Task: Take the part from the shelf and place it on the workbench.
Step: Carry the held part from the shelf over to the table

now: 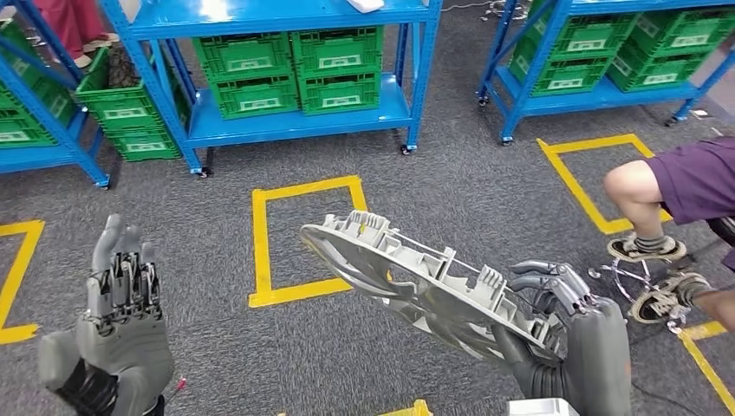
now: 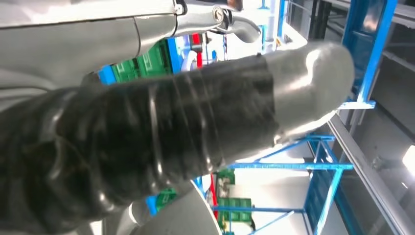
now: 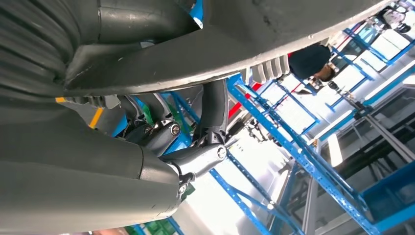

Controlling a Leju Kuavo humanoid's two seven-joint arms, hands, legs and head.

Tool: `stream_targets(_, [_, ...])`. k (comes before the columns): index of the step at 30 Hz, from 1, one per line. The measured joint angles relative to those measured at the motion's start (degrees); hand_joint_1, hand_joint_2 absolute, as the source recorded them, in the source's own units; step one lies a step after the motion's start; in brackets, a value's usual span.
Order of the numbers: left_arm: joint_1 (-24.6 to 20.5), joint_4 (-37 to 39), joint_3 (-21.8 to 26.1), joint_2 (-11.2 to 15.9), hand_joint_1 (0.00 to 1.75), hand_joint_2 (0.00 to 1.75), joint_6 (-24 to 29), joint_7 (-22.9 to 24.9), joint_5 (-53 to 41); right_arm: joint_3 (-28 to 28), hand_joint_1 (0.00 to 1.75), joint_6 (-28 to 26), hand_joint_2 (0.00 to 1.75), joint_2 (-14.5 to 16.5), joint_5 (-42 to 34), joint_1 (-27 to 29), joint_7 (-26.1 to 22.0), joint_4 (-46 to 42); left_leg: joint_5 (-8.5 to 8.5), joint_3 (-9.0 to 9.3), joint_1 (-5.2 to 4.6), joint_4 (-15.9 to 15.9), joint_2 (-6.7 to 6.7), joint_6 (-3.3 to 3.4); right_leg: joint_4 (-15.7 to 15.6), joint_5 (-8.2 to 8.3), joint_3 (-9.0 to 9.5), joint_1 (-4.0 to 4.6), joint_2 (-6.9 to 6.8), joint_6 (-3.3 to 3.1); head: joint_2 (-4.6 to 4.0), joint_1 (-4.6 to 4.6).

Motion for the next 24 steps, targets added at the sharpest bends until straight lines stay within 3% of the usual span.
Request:
stream_targets(2, [0.0, -0.1, 0.0, 0.0, 0.0, 0.0, 0.1, 0.0, 0.0, 0.0, 1.75, 0.0, 1.75, 0.0, -0.3, -0.1, -0.2, 0.0, 0.57, -0.05, 0.23, -0.4, 1.42, 0.56, 2.2, -1.37, -1.5, 0.1, -2.06, 0.59, 0.0, 0.52])
stream_targets(4, [0.1, -0.3, 0.0, 0.1, 0.0, 0.0, 0.3, 0.2, -0.1, 0.0, 1.75, 0.1, 1.75, 0.1, -0.6, -0.3, -0.4, 0.1, 0.78, -0.3, 0.17, -0.5, 2.9, 0.83, 8.9, -4.99, -4.36, 0.0, -5.07, 1.07, 0.0, 1.46])
stream_targets(6, [0.1, -0.3, 0.0, 0.1, 0.0, 0.0, 0.7, 0.3, -0.2, 0.0, 1.75, 0.2, 1.75, 0.2, -1.0, -0.3, -0.6, 0.2, 0.82, -0.63, 0.05, -0.4, 4.52, 0.89, 15.4, -7.58, -6.77, -0.23, -6.06, 1.48, -0.01, 1.98])
stream_targets(7, [0.2, -0.3, 0.0, 0.1, 0.0, 0.0, 0.8, 0.4, -0.3, 0.0, 1.75, 0.3, 1.75, 0.2, -1.1, -0.3, -0.7, 0.3, 0.82, -0.73, 0.04, -0.3, 5.33, 0.89, 16.0, -7.45, -6.64, -0.29, -6.22, 1.57, -0.01, 2.19])
stream_targets(8, [0.2, -0.3, 0.0, 0.2, 0.0, 0.0, 1.0, 0.4, -0.3, 0.0, 1.75, 0.4, 1.75, 0.2, -1.3, -0.3, -0.8, 0.4, 0.8, -0.79, 0.03, -0.2, 6.11, 0.86, 14.3, -6.39, -5.36, -0.3, -6.44, 1.56, -0.01, 2.4])
stream_targets(9, [0.2, -0.3, 0.0, 0.2, 0.0, 0.0, 1.1, 0.4, -0.4, 0.0, 1.75, 0.5, 1.75, 0.2, -1.4, -0.3, -0.9, 0.5, 0.78, -0.78, 0.01, -0.2, 6.81, 0.81, 10.6, -4.76, -3.11, -0.26, -7.05, 1.42, -0.01, 2.61])
stream_targets(10, [0.2, -0.4, 0.0, 0.2, 0.0, 0.0, 1.2, 0.4, -0.4, 0.0, 1.75, 0.6, 1.75, 0.3, -1.5, -0.4, -1.0, 0.5, 0.73, -0.75, -0.05, -0.2, 7.46, 0.69, 6.2, -3.56, -0.64, -0.01, -8.53, 1.14, -0.01, 2.79])
stream_targets(12, [0.3, -0.6, 0.0, 0.2, 0.0, 0.0, 1.4, 0.4, -0.6, 0.0, 1.75, 0.7, 1.75, 0.3, -1.7, -0.6, -1.2, 0.5, 0.66, -0.75, -0.3, -0.1, 8.59, 0.22, 0.5, -2.46, 2.72, 0.64, -10.73, 0.29, -0.01, 2.94])
stream_targets(13, [0.4, -0.7, 0.0, 0.2, 0.0, 0.0, 1.6, 0.4, -0.7, 0.0, 1.75, 0.7, 1.75, 0.3, -1.7, -0.7, -1.3, 0.5, 0.69, -0.78, -0.41, -0.1, 9.17, -0.1, -0.3, -2.56, 3.1, 0.93, -11.07, -0.11, -0.01, 2.91])
stream_targets(15, [0.5, -0.8, 0.0, 0.3, 0.0, 0.0, 1.8, 0.4, -0.9, 0.0, 1.75, 0.8, 1.75, 0.4, -1.8, -0.7, -1.4, 0.5, 0.67, -0.98, -0.43, -0.1, 10.13, -0.75, -0.5, -2.07, 2.84, 0.91, -9.68, -0.86, -0.01, 2.75])
stream_targets(16, [0.5, -0.9, 0.0, 0.3, 0.0, 0.0, 1.9, 0.4, -0.9, 0.0, 1.75, 0.8, 1.75, 0.5, -1.7, -0.7, -1.5, 0.5, 0.26, -1.23, -0.34, 0.3, 9.55, -1.08, -0.8, -1.78, 2.8, 0.75, -9.0, -1.2, -0.01, 2.62])
stream_targets(18, [0.7, -1.1, 0.0, 0.5, 0.0, 0.0, 2.1, 0.4, -1.0, 0.0, 1.75, 0.8, 1.75, 0.7, -1.7, -0.7, -1.6, 0.6, -2.14, -3.02, -0.09, 4.0, 6.56, -1.63, -1.3, -1.19, 2.87, 0.38, -7.74, -1.9, 0.0, 2.21])
stream_targets(19, [1.0, -1.1, 0.0, 0.6, 0.0, 0.0, 2.2, 0.4, -1.0, 0.0, 1.75, 0.9, 1.75, 0.8, -1.6, -0.7, -1.7, 0.7, -3.93, -4.62, 0.0, 7.6, 4.83, -1.81, -1.4, -1.05, 2.69, 0.37, -7.06, -2.09, 0.0, 1.87])
stream_targets(21, [1.4, -1.1, -0.1, 0.9, 0.0, 0.0, 2.6, 0.4, -1.0, 0.0, 1.75, 0.8, 1.75, 1.1, -1.4, -0.6, -1.9, 1.0, -6.46, -8.13, 0.03, 14.7, 3.49, -2.01, -1.3, -0.86, 2.32, 0.38, -5.56, -2.29, 0.0, 1.32])
stream_targets(22, [1.6, -1.1, -0.1, 1.0, 0.0, 0.0, 2.8, 0.3, -1.1, 0.1, 1.75, 0.8, 1.75, 1.2, -1.3, -0.5, -2.0, 1.1, -6.36, -8.92, 0.03, 16.1, 3.31, -2.03, -1.2, -0.81, 2.22, 0.39, -4.74, -2.3, -0.01, 1.15])
stream_targets(23, [1.7, -1.1, -0.1, 1.1, 0.0, 0.0, 2.9, 0.2, -1.2, 0.1, 1.75, 0.7, 1.75, 1.3, -1.1, -0.4, -2.2, 1.2, -5.15, -8.57, 0.05, 15.2, 3.16, -1.96, -1.1, -0.78, 2.18, 0.38, -3.91, -2.26, -0.01, 1.02])
stream_targets(24, [1.8, -1.1, -0.1, 1.2, 0.0, 0.0, 3.1, 0.2, -1.2, 0.1, 1.75, 0.7, 1.75, 1.3, -1.0, -0.3, -2.3, 1.2, -3.19, -7.21, 0.11, 12.3, 2.72, -1.83, -0.9, -0.78, 2.17, 0.36, -3.09, -2.18, -0.01, 0.86])
